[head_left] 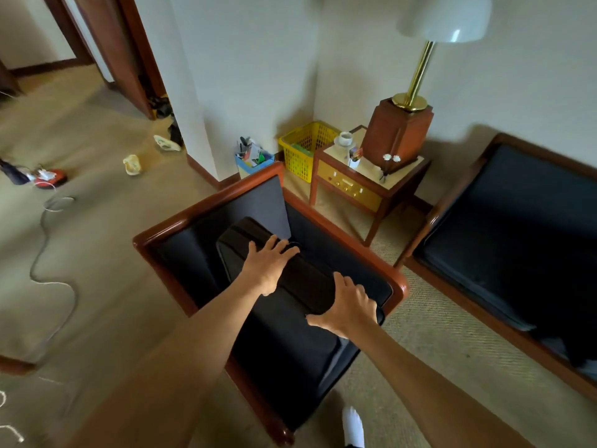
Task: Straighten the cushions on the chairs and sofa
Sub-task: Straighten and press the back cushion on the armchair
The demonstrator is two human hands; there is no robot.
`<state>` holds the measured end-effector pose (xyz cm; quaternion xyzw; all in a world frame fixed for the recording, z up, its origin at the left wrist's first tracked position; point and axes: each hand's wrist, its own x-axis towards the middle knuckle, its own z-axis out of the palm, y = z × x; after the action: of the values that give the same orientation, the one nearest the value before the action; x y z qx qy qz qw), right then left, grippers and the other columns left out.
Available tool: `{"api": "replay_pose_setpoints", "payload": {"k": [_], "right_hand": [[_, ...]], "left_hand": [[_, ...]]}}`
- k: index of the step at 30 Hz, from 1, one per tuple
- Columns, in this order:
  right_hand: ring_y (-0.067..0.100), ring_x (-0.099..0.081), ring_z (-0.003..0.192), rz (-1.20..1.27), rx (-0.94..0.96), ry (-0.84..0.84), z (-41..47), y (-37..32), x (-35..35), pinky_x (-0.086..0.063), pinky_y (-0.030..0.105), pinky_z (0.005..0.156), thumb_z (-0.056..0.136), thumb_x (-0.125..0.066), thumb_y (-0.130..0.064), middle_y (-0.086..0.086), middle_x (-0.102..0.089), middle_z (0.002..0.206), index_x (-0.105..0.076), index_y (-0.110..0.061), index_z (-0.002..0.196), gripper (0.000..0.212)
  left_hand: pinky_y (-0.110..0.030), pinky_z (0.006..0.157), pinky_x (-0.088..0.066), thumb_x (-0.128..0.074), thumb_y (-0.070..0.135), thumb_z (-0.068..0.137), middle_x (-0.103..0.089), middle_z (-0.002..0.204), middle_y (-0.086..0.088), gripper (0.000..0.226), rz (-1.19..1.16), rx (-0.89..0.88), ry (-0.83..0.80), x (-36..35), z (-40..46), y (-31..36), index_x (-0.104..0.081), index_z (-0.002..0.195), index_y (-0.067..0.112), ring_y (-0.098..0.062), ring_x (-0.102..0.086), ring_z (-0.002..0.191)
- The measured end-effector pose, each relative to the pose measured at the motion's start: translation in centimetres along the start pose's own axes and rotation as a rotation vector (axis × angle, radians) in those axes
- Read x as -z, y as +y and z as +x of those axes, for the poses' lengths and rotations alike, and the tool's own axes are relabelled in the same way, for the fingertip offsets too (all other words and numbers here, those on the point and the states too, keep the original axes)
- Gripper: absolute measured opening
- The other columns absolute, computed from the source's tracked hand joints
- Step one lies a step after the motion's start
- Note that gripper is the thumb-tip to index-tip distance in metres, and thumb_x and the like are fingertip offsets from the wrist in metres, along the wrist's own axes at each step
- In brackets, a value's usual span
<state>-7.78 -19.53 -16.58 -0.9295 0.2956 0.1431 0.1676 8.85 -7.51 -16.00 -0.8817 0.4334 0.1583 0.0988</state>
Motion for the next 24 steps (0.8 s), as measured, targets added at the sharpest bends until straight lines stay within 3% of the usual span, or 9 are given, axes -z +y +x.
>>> {"api": "replay_pose_setpoints", "payload": {"k": [3,6,13,15,17,20,22,24], "right_hand": [[0.036,-0.049,0.126,0.029,-0.026,-0.136,2.5,1.3,1.7,-0.048,0.048,0.093,0.055,-0.081,-0.061,0.007,-0.046,0.139,-0.027,-0.016,0.143,0.113],[0.034,-0.056,0.116,0.003,0.044,-0.162,6.3,2.4,4.7,-0.051,0.043,0.087,0.053,-0.084,-0.054,0.006,-0.055,0.125,-0.04,-0.016,0.128,0.095],[0.023,-0.059,0.086,-0.243,0.472,-0.122,16.1,0.0,13.5,-0.056,0.04,0.073,0.038,-0.079,-0.056,-0.001,-0.059,0.096,-0.054,-0.023,0.101,0.075],[0.024,-0.059,0.088,-0.292,0.573,-0.135,17.7,-1.3,15.0,-0.055,0.041,0.074,0.038,-0.08,-0.054,-0.001,-0.059,0.097,-0.056,-0.025,0.105,0.077],[0.026,-0.059,0.097,-0.314,0.668,-0.142,19.1,-1.8,15.2,-0.054,0.044,0.081,0.04,-0.081,-0.056,0.0,-0.06,0.108,-0.053,-0.026,0.121,0.091],[0.023,-0.05,0.12,-0.058,0.857,-0.194,20.7,-0.9,14.1,-0.046,0.048,0.101,0.048,-0.084,-0.065,0.0,-0.051,0.132,-0.034,-0.029,0.145,0.115],[0.015,-0.049,0.121,0.303,0.967,-0.173,21.6,0.6,12.9,-0.044,0.038,0.105,0.057,-0.086,-0.061,-0.003,-0.048,0.132,-0.031,-0.028,0.148,0.111],[0.012,-0.051,0.118,0.571,0.957,-0.054,22.4,2.2,11.4,-0.044,0.03,0.103,0.065,-0.082,-0.059,-0.004,-0.05,0.129,-0.036,-0.024,0.145,0.098]], "left_hand": [[-0.067,0.109,-0.023,-0.083,0.008,0.064,-0.024,0.153,0.0,0.104,0.052,-0.008,0.04,1.2,2.2,1.2,-0.024,0.146,0.03,-0.028,-0.017,0.145],[-0.071,0.109,-0.019,-0.083,0.012,0.059,-0.035,0.145,0.005,0.099,0.011,0.033,0.055,3.0,4.4,1.1,-0.032,0.142,0.029,-0.025,-0.028,0.14],[-0.072,0.107,-0.021,-0.087,0.037,0.048,-0.047,0.127,0.01,0.099,-0.26,0.346,0.081,5.5,5.6,-1.9,-0.039,0.134,0.033,-0.021,-0.046,0.125],[-0.069,0.106,-0.026,-0.087,0.041,0.047,-0.048,0.126,0.011,0.101,-0.34,0.445,0.095,4.9,5.1,-1.7,-0.038,0.135,0.033,-0.021,-0.05,0.12],[-0.066,0.103,-0.031,-0.087,0.042,0.045,-0.048,0.125,0.011,0.102,-0.418,0.526,0.121,3.7,4.5,-1.2,-0.038,0.134,0.033,-0.021,-0.052,0.118],[-0.064,0.101,-0.033,-0.088,0.036,0.048,-0.047,0.131,0.008,0.103,-0.466,0.607,0.107,2.9,3.8,-0.7,-0.036,0.136,0.033,-0.023,-0.051,0.119],[-0.068,0.103,-0.03,-0.089,0.033,0.049,-0.043,0.136,0.006,0.108,-0.477,0.631,0.076,3.1,3.8,-0.7,-0.031,0.14,0.031,-0.025,-0.046,0.126],[-0.073,0.106,-0.022,-0.089,0.036,0.051,-0.035,0.145,0.005,0.115,-0.489,0.58,0.07,3.3,4.3,-0.5,-0.024,0.145,0.031,-0.024,-0.036,0.136]]}}
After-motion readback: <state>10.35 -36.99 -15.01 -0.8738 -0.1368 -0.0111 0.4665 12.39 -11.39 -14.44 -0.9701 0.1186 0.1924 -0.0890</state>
